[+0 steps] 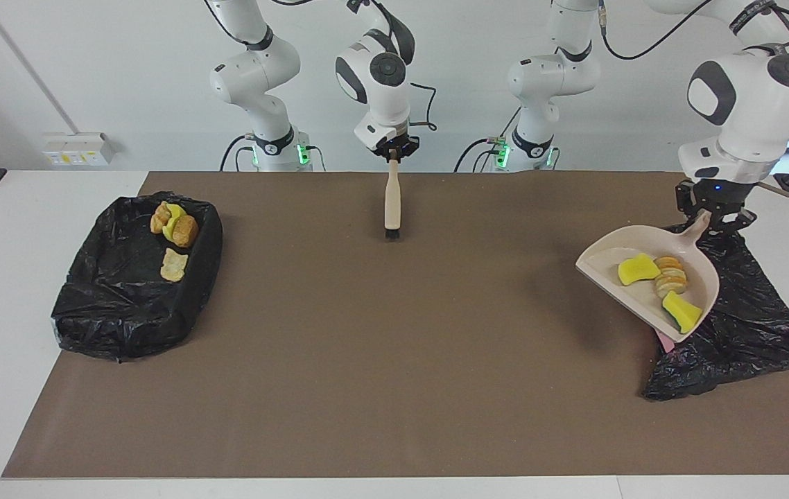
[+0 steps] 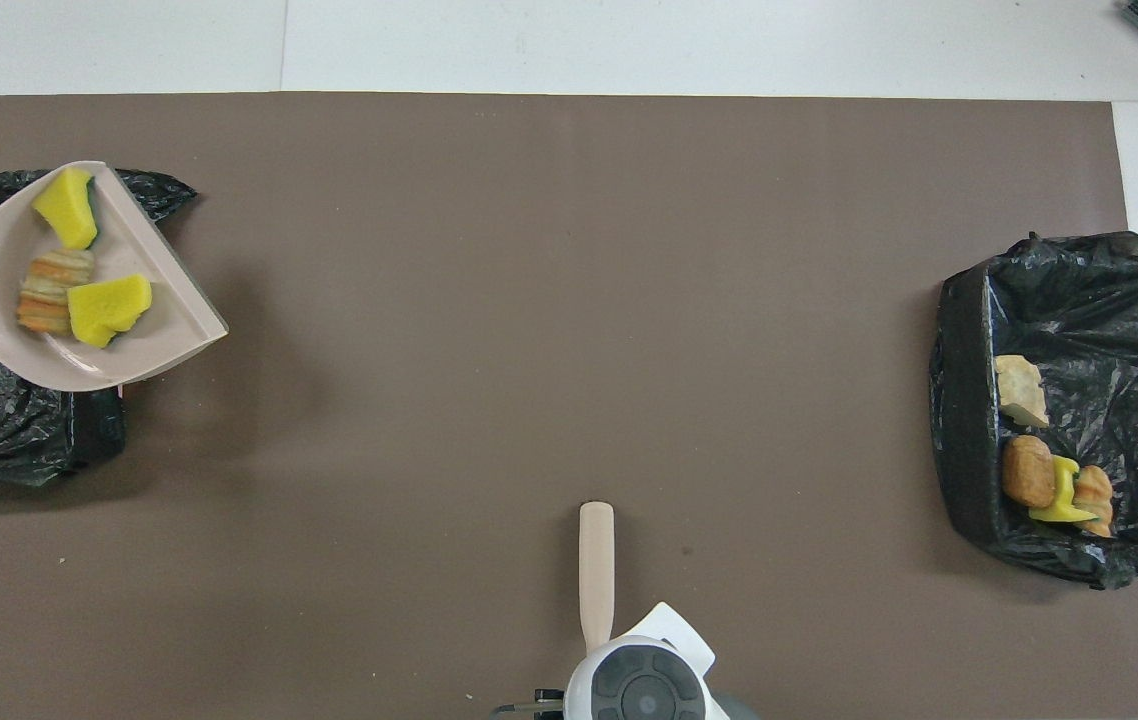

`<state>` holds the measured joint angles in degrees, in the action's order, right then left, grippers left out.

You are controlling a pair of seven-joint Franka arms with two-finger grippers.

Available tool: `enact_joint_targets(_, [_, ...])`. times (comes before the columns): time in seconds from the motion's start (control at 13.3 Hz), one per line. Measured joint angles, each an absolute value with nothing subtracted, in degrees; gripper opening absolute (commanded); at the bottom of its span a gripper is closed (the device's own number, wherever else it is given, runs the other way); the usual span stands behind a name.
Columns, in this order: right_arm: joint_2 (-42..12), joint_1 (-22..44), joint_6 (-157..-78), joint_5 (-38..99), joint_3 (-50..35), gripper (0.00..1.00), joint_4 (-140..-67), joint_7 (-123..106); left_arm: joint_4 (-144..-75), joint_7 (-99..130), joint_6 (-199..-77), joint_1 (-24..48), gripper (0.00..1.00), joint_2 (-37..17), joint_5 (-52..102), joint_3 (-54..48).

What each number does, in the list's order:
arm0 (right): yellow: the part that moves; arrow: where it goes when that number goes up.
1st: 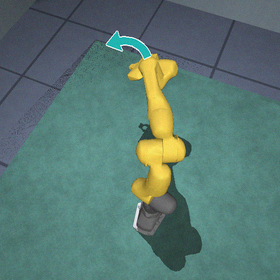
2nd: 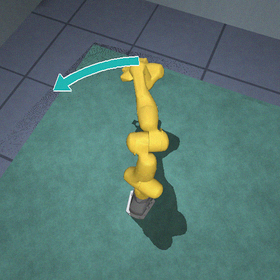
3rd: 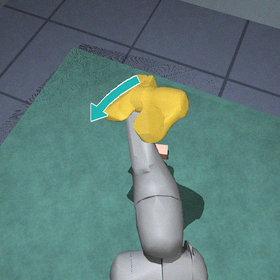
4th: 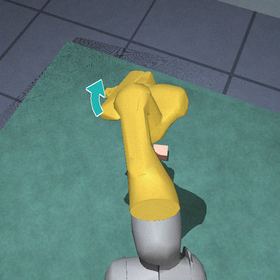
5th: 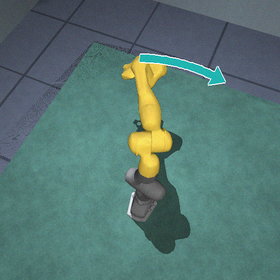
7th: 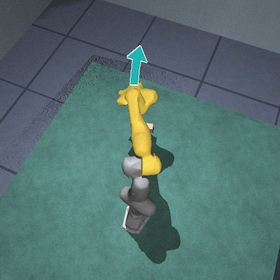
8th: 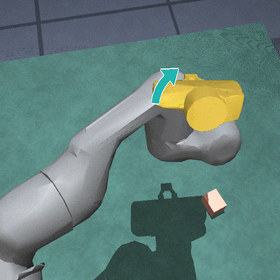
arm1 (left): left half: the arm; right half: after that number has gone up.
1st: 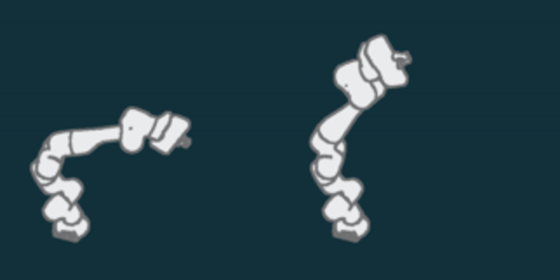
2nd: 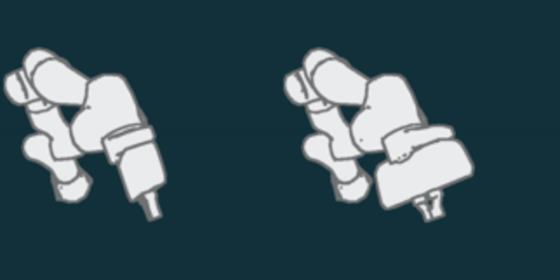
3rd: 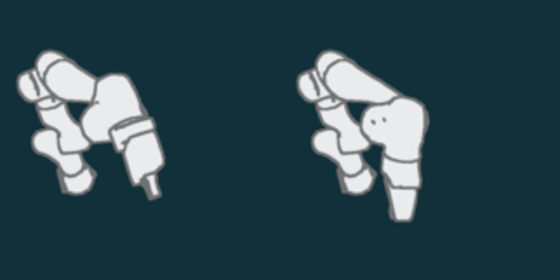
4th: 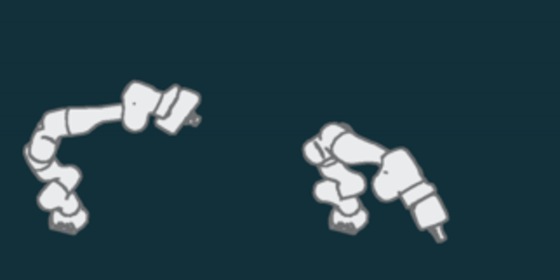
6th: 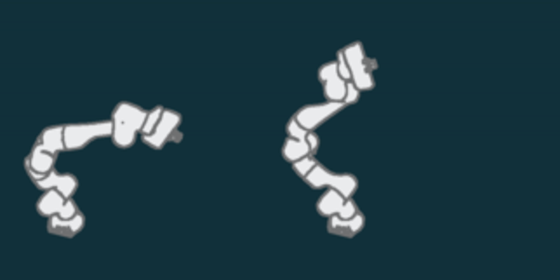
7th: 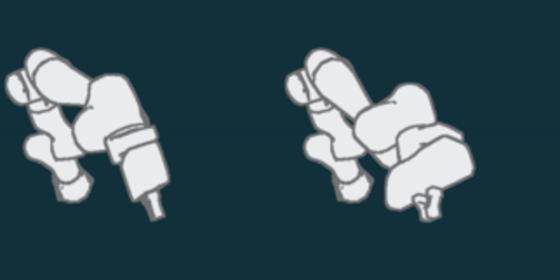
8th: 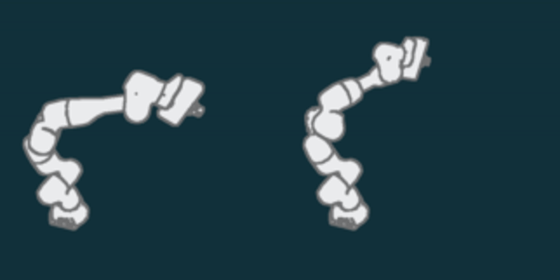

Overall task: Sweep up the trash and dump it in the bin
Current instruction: 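Carry the dustpan to the black bag and tip it with the left gripper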

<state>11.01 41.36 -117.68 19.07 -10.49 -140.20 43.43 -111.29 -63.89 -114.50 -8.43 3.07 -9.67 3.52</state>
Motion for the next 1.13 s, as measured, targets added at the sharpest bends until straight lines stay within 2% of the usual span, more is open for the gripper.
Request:
enact_joint_targets(0.23, [11.42,42.05,-118.66,16.21,-10.49,0.0,-142.37,44.74,-108.68,-78.65,-118.06,-16.01,0.0,1.03,-9.5,3.55])
enact_joint_targets(0.45, [11.5,42.08,-122.9,15.84,-10.49,0.0,-144.32,45.51,-101.36,-92.49,-119.79,-21.69,0.0,-4.97,-10.78,3.65])
enact_joint_targets(0.6, [11.5,42.14,-123.26,15.8,-10.49,0.0,-144.47,45.68,-97.76,-93.68,-120.38,-22.14,0.0,-8.12,-17.73,3.51])
enact_joint_targets(0.83, [11.49,42.98,-124.1,15.76,-10.49,0.0,-144.74,45.7,-96.78,-93.68,-120.95,-21.25,0.0,-9.6,-28.81,2.59])
enact_joint_targets(0.9, [11.49,43.15,-124.23,15.66,-10.49,0.31,-144.83,45.7,-96.78,-93.68,-120.95,-20.17,0.0,-9.93,-32.47,2.44])
enact_joint_targets(0.98, [11.46,43.17,-124.25,15.53,-10.49,0.69,-144.84,45.7,-96.77,-93.66,-120.95,-18.88,0.0,-10.16,-35.87,2.38])
enact_joint_targets(1.05, [11.29,43.17,-124.27,15.46,-10.48,1.0,-144.84,45.71,-96.76,-93.59,-120.87,-17.8,0.0,-10.33,-38.86,2.34])
enact_joint_targets(1.13, [11.03,43.13,-124.39,15.4,-10.47,1.0,-144.7,45.71,-96.75,-93.6,-120.71,-16.97,0.0,-10.56,-41.98,2.35])
